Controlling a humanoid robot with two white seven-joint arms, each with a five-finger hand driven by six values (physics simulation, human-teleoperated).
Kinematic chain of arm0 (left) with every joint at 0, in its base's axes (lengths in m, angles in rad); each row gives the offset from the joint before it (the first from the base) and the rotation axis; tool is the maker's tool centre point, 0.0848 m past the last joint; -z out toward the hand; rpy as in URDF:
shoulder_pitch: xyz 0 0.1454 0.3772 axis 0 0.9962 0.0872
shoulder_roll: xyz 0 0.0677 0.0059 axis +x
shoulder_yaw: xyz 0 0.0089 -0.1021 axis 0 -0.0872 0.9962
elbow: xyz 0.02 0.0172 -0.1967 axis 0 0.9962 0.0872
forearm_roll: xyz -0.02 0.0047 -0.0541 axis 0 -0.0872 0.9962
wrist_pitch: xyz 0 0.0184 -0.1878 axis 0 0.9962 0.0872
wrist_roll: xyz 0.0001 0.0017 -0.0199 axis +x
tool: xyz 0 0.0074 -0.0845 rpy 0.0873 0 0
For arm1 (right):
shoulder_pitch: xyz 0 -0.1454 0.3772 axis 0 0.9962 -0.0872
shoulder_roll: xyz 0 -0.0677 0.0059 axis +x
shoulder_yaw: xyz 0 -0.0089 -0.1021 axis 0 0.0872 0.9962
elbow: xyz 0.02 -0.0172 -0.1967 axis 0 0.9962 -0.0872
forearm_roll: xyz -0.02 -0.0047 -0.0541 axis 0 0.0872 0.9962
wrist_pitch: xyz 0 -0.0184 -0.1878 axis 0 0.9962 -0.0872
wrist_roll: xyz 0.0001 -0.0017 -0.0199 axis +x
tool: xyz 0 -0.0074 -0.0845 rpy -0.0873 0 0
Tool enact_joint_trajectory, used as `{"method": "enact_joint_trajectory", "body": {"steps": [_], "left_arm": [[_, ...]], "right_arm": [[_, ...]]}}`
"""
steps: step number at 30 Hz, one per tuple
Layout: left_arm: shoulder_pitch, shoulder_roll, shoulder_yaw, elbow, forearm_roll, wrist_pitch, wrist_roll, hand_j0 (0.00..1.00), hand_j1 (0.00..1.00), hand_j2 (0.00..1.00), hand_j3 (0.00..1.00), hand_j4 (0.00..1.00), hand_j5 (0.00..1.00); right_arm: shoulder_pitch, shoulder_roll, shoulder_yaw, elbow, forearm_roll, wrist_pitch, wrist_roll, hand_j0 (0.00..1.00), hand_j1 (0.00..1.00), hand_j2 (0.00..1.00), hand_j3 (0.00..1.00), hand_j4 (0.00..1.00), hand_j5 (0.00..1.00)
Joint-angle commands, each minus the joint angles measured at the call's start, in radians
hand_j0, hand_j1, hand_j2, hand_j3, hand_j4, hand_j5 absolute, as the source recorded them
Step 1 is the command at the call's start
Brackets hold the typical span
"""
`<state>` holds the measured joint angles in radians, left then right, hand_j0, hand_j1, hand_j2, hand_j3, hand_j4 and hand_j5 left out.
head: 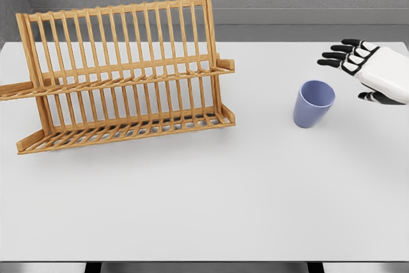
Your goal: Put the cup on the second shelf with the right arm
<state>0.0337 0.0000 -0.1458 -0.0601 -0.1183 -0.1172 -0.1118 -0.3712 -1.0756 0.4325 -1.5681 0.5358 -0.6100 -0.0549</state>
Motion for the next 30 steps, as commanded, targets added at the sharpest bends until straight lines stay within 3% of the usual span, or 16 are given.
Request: {"method": "enact_joint_trajectory", "body": {"steps": [1,7,9,12,14,19,21,22,24,27,30], "left_arm": [[0.000,0.000,0.000,0.000,0.000,0.001,0.000,1.00,1.00,1.00,1.00,1.00,1.00],[0.000,0.000,0.000,-0.001,0.000,-0.001,0.000,1.00,1.00,1.00,1.00,1.00,1.00],[0.000,0.000,0.000,-0.001,0.000,-0.001,0.000,1.00,1.00,1.00,1.00,1.00,1.00],[0.000,0.000,0.000,0.000,0.000,0.001,0.000,1.00,1.00,1.00,1.00,1.00,1.00],[0.000,0.000,0.000,0.000,0.000,0.001,0.000,1.00,1.00,1.00,1.00,1.00,1.00],[0.000,0.000,0.000,0.000,0.000,0.001,0.000,1.00,1.00,1.00,1.00,1.00,1.00],[0.000,0.000,0.000,-0.001,0.000,0.001,0.000,1.00,1.00,1.00,1.00,1.00,1.00],[0.000,0.000,0.000,-0.001,0.000,0.001,0.000,1.00,1.00,1.00,1.00,1.00,1.00],[0.000,0.000,0.000,0.000,0.000,0.001,0.000,1.00,1.00,1.00,1.00,1.00,1.00],[0.000,0.000,0.000,0.000,0.000,-0.001,0.000,1.00,1.00,1.00,1.00,1.00,1.00],[0.000,0.000,0.000,0.000,0.000,-0.001,0.000,1.00,1.00,1.00,1.00,1.00,1.00]], "right_arm": [[0.000,-0.003,0.000,-0.006,-0.007,-0.001,-0.002,1.00,1.00,1.00,1.00,1.00,1.00],[-0.003,-0.026,-0.001,-0.004,-0.011,0.010,-0.008,1.00,1.00,1.00,1.00,1.00,1.00],[-0.005,-0.032,0.002,-0.010,-0.010,0.000,0.042,1.00,1.00,1.00,1.00,1.00,1.00],[-0.124,-0.017,0.000,-0.007,-0.011,-0.001,0.427,1.00,1.00,1.00,1.00,1.00,1.00],[-0.187,0.013,0.002,-0.006,-0.011,-0.001,0.595,1.00,1.00,1.00,1.00,1.00,1.00],[-0.235,0.048,0.032,-0.001,-0.010,-0.001,0.599,1.00,1.00,1.00,1.00,1.00,1.00],[-0.310,0.085,0.064,0.006,-0.008,0.000,0.619,1.00,1.00,1.00,1.00,1.00,1.00],[-0.363,0.103,0.113,0.026,-0.008,0.004,0.665,1.00,1.00,1.00,1.00,1.00,1.00],[-0.434,0.146,0.219,0.080,-0.008,0.004,0.666,1.00,1.00,1.00,1.00,1.00,1.00],[-0.442,0.163,0.284,0.118,-0.008,-0.001,0.666,1.00,1.00,1.00,1.00,1.00,1.00],[-0.442,0.161,0.284,0.129,-0.008,-0.001,0.666,1.00,1.00,1.00,1.00,1.00,1.00]]}}
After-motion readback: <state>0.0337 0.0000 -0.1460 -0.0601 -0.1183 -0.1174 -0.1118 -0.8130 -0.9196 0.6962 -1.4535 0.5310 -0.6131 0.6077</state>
